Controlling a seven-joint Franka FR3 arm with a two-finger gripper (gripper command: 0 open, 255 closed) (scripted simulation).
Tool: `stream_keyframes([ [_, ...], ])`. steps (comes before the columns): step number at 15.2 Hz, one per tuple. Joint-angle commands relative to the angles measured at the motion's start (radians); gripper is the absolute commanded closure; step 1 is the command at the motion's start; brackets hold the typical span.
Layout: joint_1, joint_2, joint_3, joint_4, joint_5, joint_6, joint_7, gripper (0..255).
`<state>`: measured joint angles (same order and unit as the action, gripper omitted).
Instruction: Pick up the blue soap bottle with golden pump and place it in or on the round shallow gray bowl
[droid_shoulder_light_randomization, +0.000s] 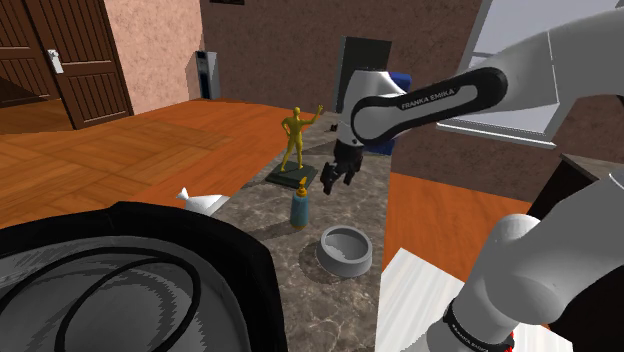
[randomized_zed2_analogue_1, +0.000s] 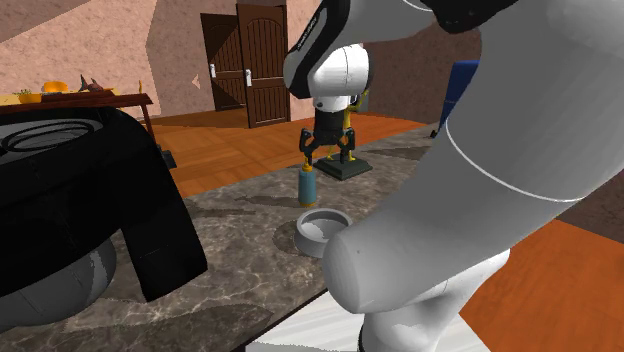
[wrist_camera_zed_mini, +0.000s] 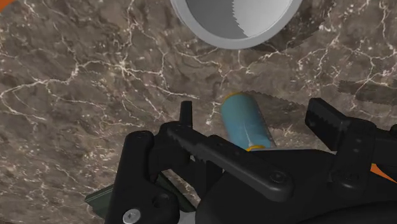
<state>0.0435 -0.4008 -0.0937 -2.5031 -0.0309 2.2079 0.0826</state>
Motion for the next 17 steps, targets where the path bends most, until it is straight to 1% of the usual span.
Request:
stream_keyframes([
  [1,0.014,0.064,-0.001,0.008,0.017,0.093,-0.009,0],
  [7,0.052,0.270,-0.009,0.081,0.085,0.318,-0.068,0],
  [14,0.057,0.358,-0.009,0.075,0.109,0.411,-0.085,0],
  [17,0.057,0.365,-0.008,0.075,0.111,0.418,-0.087,0],
])
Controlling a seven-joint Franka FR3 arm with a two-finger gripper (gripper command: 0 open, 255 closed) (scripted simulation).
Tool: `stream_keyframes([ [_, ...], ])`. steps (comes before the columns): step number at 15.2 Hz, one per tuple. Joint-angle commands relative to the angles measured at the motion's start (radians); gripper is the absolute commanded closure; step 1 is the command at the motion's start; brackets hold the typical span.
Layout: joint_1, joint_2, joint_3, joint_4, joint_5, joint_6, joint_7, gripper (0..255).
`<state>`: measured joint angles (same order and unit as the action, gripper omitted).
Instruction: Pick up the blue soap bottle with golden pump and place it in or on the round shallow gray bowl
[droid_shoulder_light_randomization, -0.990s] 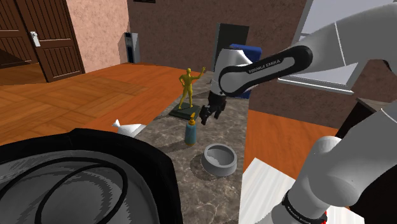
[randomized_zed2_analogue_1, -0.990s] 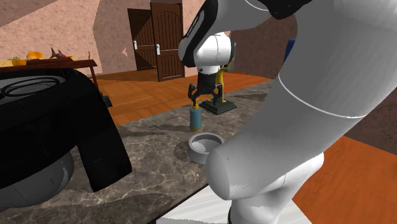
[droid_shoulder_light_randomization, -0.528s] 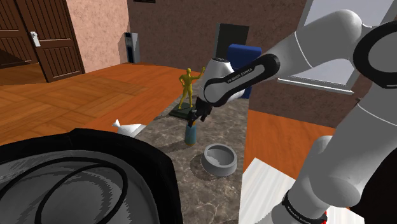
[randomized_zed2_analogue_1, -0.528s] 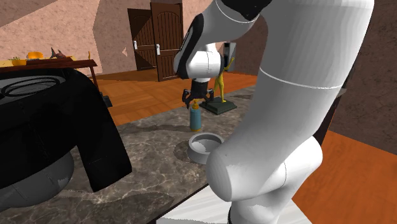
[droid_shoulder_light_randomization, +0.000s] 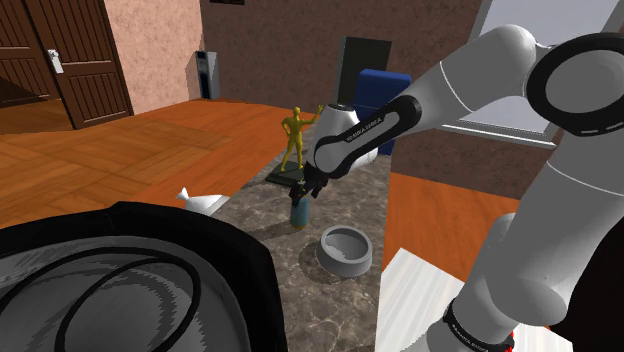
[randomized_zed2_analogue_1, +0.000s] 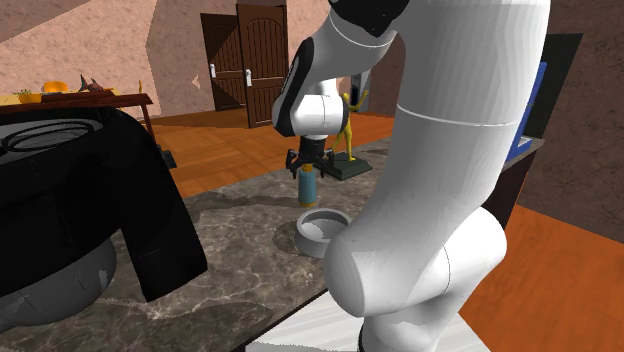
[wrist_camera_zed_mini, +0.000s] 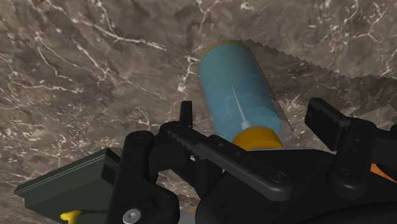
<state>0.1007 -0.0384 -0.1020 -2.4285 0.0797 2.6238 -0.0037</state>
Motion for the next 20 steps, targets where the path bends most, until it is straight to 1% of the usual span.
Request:
stream_keyframes([
  [1,0.000,0.003,0.000,0.000,0.001,0.003,-0.001,0],
  [6,0.000,0.002,0.000,0.000,0.001,0.002,-0.001,0],
  [7,0.000,0.002,0.000,0.000,0.001,0.002,-0.001,255],
  [16,0.000,0.003,0.000,0.000,0.001,0.003,-0.001,255],
  [20,-0.002,-0.036,0.000,0.019,-0.013,-0.054,0.011,255],
])
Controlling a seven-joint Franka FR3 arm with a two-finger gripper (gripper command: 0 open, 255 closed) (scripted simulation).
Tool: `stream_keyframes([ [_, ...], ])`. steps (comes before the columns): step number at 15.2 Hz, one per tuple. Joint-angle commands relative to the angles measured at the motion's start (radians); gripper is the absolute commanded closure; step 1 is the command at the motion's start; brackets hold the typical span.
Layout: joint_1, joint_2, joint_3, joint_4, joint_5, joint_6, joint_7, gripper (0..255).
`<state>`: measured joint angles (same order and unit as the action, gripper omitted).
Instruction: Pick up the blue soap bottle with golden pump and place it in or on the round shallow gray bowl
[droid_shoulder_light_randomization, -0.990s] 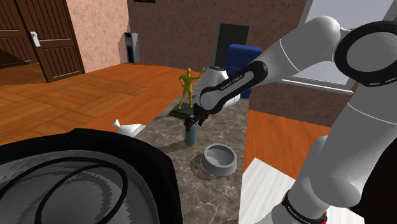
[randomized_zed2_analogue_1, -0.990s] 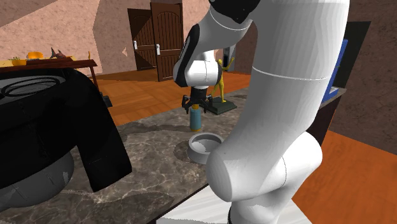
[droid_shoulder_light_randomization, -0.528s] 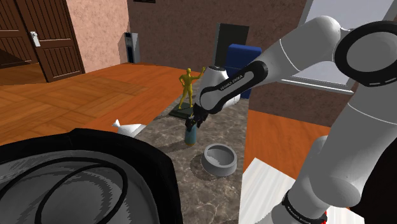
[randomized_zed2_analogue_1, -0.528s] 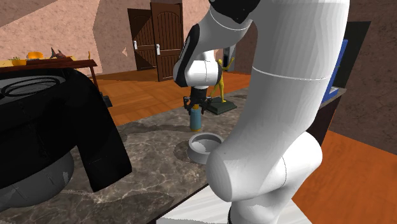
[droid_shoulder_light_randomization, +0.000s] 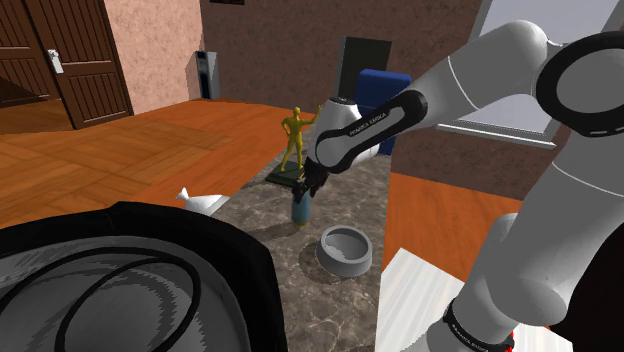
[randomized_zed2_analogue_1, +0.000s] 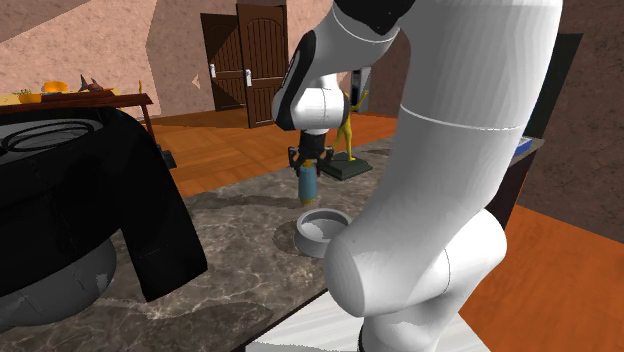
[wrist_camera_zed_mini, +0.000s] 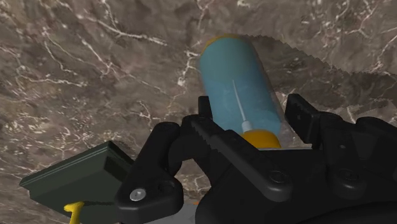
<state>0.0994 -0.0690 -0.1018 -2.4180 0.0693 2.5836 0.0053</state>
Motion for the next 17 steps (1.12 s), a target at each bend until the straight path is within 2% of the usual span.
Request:
stream_keyframes([
  [1,-0.001,-0.014,0.000,0.013,-0.005,-0.028,0.005,255],
  [17,-0.006,-0.127,0.005,0.125,-0.035,-0.252,0.033,255],
])
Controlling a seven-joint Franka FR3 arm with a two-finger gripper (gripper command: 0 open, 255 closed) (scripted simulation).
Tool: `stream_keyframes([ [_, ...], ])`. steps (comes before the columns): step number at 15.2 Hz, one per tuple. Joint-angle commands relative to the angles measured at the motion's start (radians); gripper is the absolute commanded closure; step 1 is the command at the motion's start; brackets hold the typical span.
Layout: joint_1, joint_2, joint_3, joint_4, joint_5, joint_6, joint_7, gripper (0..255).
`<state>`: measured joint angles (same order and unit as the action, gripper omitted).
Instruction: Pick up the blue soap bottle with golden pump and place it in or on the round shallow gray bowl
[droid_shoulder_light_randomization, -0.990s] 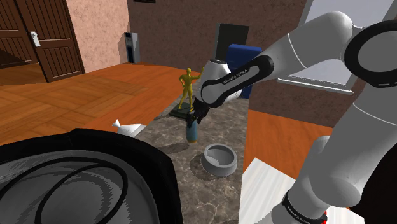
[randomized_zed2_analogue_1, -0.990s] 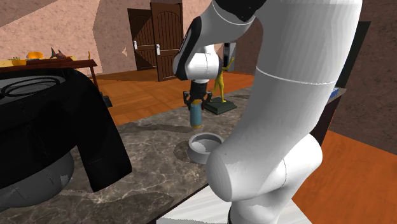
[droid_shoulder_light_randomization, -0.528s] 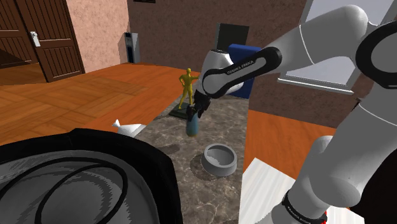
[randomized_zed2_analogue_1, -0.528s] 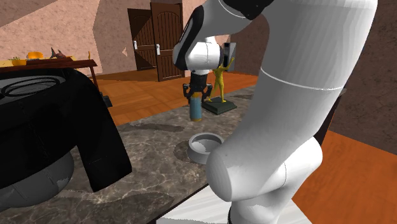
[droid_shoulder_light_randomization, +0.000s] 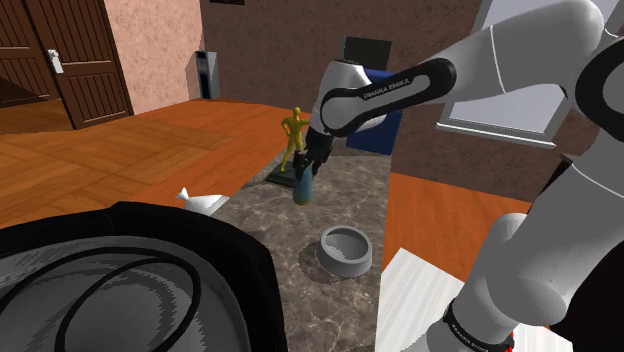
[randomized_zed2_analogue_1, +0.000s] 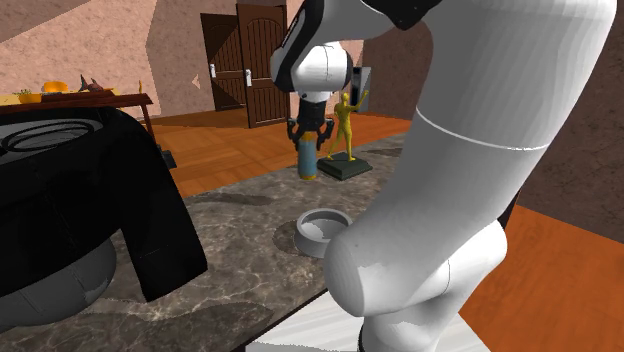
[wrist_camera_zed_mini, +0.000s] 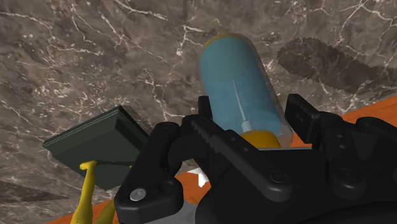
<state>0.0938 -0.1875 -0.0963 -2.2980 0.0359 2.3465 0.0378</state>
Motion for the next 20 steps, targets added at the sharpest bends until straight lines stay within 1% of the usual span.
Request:
stream_keyframes([
  [1,-0.001,-0.014,0.000,0.014,-0.002,-0.028,0.001,255],
  [2,-0.001,-0.019,0.000,0.022,-0.003,-0.041,0.002,255],
  [6,-0.008,-0.187,0.009,-0.125,-0.022,-0.061,0.018,255],
  [10,-0.017,-0.365,0.020,-0.256,-0.034,-0.108,0.031,255],
  [13,-0.025,-0.508,0.028,-0.344,-0.040,-0.163,0.039,255],
  [17,-0.033,-0.710,0.038,-0.444,-0.044,-0.265,0.047,255],
  [20,-0.034,-0.704,0.036,-0.482,-0.045,-0.222,0.046,255],
])
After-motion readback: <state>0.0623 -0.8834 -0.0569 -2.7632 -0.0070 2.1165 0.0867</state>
